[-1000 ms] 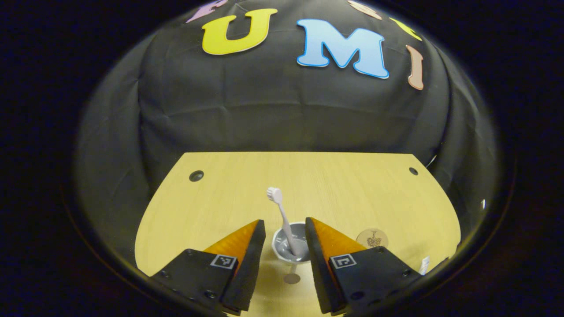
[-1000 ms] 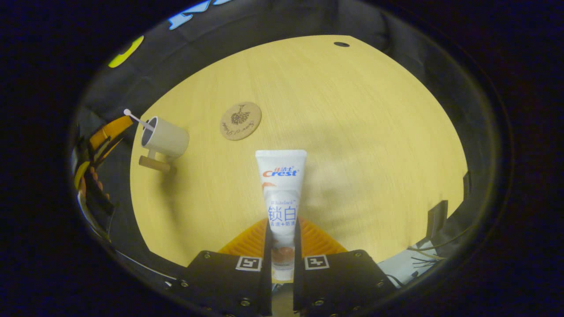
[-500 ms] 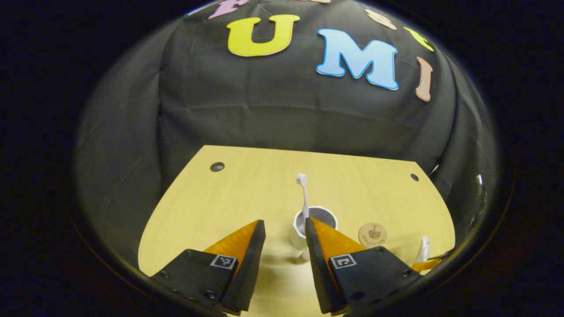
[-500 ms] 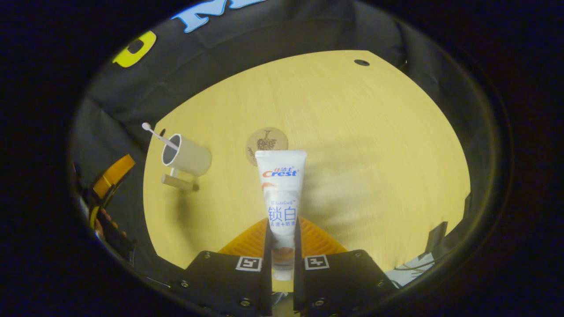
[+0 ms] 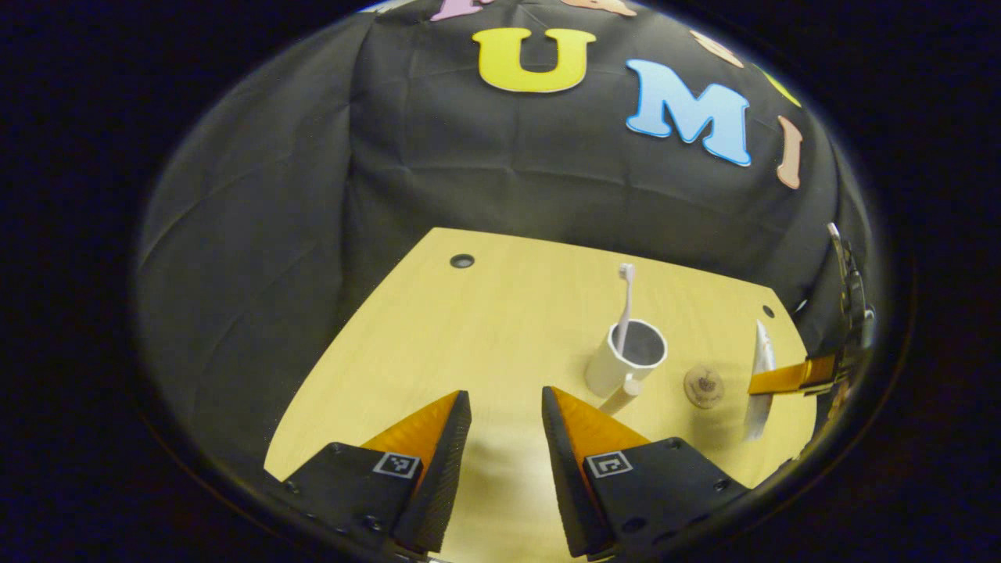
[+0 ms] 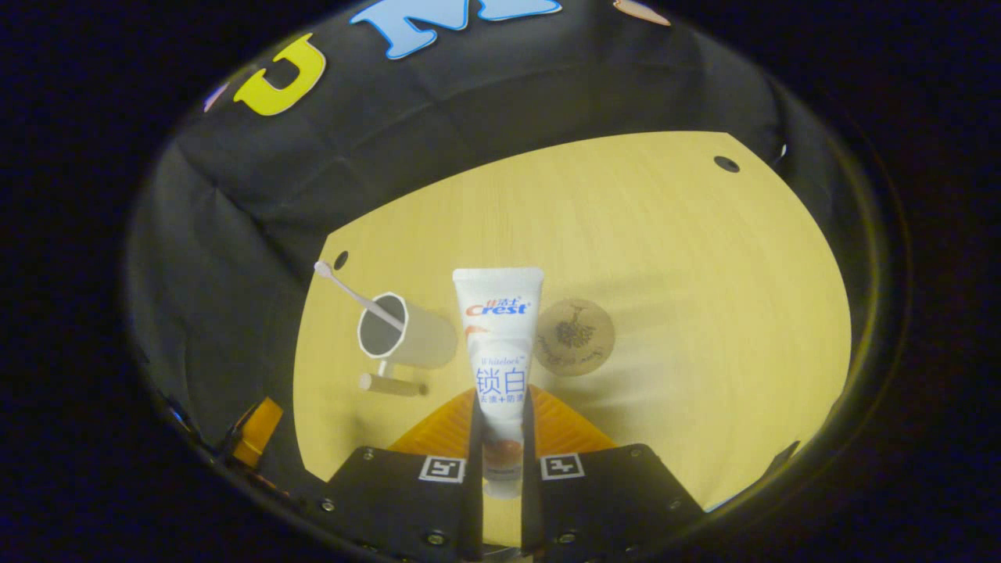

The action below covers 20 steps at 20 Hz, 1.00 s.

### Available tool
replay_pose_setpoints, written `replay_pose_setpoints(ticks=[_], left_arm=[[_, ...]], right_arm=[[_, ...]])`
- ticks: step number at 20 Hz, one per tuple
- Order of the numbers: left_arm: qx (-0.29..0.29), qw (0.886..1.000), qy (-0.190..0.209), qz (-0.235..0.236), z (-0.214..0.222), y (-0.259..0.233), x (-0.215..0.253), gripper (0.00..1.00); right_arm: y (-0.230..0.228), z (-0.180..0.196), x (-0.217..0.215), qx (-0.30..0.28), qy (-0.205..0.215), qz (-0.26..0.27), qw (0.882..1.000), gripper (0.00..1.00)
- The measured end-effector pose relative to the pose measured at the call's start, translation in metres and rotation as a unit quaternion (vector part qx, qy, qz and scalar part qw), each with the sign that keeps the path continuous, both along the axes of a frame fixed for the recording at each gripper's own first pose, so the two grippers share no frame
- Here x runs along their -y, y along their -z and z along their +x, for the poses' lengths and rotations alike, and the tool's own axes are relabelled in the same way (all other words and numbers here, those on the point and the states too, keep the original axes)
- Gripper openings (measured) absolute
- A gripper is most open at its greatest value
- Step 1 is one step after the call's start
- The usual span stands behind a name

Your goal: Put the toothbrush and toothpaste on the desktop into the cup, then pick up the cup and place it on the coaster on the desktop.

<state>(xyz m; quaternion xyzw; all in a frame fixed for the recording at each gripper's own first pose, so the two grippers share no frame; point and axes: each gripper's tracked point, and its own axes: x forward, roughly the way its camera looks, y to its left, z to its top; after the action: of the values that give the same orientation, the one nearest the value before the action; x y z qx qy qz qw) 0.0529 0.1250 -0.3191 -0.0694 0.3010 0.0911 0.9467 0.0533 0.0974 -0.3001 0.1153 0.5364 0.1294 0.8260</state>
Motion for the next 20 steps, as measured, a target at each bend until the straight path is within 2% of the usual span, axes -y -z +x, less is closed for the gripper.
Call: replay_pose_setpoints(ticks=[3, 6, 10, 13, 15, 18, 19, 20], left_arm=[[-0.009, 0.999, -0.032, -0.002, -0.031, 0.005, -0.031, 0.63], [-0.019, 0.998, -0.059, 0.0, -0.061, 0.009, -0.055, 0.6], [-0.034, 0.994, -0.099, 0.014, -0.101, 0.012, -0.088, 0.63], [-0.044, 0.991, -0.128, 0.014, -0.132, 0.014, -0.104, 0.6], [-0.051, 0.988, -0.145, 0.012, -0.151, 0.016, -0.112, 0.63], [-0.061, 0.984, -0.165, 0.008, -0.17, 0.024, -0.122, 0.63], [-0.066, 0.983, -0.17, 0.008, -0.177, 0.026, -0.123, 0.6], [-0.069, 0.983, -0.173, 0.007, -0.181, 0.027, -0.124, 0.63]], right_arm=[[-0.006, 0.021, -0.026, 0.008, -0.014, 0.01, 1.0, 0.21], [-0.008, 0.044, -0.064, 0.023, -0.014, 0.034, 0.999, 0.2], [-0.015, 0.079, -0.098, 0.06, 0.01, 0.06, 0.996, 0.2], [-0.016, 0.095, -0.111, 0.086, 0.033, 0.071, 0.993, 0.2], [-0.017, 0.107, -0.121, 0.109, 0.042, 0.077, 0.99, 0.2], [-0.015, 0.113, -0.129, 0.146, 0.037, 0.071, 0.986, 0.2], [-0.013, 0.113, -0.131, 0.161, 0.031, 0.058, 0.985, 0.2], [-0.012, 0.114, -0.132, 0.177, 0.023, 0.045, 0.983, 0.2]])
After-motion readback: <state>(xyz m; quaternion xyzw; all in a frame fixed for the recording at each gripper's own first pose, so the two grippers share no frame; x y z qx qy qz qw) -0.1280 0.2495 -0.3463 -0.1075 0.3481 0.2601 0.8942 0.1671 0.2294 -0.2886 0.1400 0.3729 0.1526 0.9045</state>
